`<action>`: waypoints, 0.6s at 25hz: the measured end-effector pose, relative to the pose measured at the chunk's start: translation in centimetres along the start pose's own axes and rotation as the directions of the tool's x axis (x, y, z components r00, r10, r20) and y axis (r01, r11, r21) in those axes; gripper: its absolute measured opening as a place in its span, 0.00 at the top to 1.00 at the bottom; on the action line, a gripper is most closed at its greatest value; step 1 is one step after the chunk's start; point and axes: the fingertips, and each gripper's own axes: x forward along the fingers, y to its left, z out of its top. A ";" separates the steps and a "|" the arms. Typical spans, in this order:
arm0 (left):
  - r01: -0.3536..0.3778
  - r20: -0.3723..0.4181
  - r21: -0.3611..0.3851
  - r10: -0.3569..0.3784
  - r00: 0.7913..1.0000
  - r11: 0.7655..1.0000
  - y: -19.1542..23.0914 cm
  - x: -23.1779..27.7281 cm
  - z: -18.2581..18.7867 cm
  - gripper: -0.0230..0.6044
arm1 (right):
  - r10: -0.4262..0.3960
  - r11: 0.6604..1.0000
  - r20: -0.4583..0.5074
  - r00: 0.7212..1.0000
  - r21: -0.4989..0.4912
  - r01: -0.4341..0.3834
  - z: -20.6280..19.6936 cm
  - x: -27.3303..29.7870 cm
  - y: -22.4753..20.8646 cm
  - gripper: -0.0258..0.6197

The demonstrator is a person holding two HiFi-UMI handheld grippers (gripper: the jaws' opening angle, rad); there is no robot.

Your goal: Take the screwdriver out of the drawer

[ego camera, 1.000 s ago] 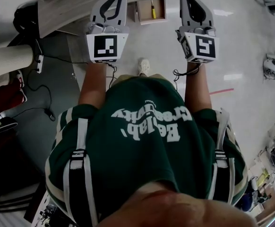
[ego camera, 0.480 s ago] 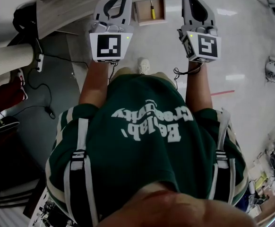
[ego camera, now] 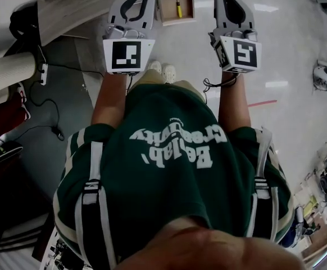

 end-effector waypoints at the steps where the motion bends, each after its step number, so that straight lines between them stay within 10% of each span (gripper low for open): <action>1: 0.004 0.000 0.001 -0.004 1.000 1.000 0.2 0.1 0.0 0.94 | -0.006 1.000 -0.003 1.000 -0.002 0.006 0.1 0.2 0.1 0.91; 15: 0.119 0.040 -0.037 -0.117 0.992 0.992 4.0 0.0 -2.5 0.94 | -0.119 0.992 -0.063 0.991 -0.043 0.116 -0.1 2.2 3.1 0.91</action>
